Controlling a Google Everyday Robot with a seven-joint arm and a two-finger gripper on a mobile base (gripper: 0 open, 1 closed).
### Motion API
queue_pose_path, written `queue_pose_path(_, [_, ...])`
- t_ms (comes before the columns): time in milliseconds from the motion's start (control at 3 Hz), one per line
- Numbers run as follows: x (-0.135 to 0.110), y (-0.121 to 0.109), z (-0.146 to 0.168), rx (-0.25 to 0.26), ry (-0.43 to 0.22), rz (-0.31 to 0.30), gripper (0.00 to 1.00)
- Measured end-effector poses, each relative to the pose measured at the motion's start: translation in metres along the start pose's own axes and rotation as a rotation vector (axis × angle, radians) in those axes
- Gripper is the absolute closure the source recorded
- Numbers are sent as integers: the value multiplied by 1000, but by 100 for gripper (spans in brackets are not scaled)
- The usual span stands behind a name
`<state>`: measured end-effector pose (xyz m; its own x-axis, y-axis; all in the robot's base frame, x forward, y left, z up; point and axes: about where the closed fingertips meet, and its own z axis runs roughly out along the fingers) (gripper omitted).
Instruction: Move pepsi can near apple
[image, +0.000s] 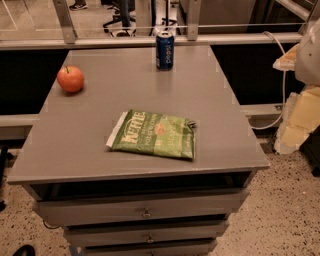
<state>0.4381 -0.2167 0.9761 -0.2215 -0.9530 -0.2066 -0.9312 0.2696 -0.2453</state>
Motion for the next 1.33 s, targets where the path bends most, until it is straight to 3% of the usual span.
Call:
queue_pose_path(333, [0, 0, 0, 0, 0, 0, 0])
queue_pose_path(667, [-15, -15, 26, -17, -84, -5, 0])
queue_pose_path(1000, [-55, -58, 73, -12, -249, 16, 0])
queue_pose_path(1333, [-109, -120, 113, 46, -425, 62, 0])
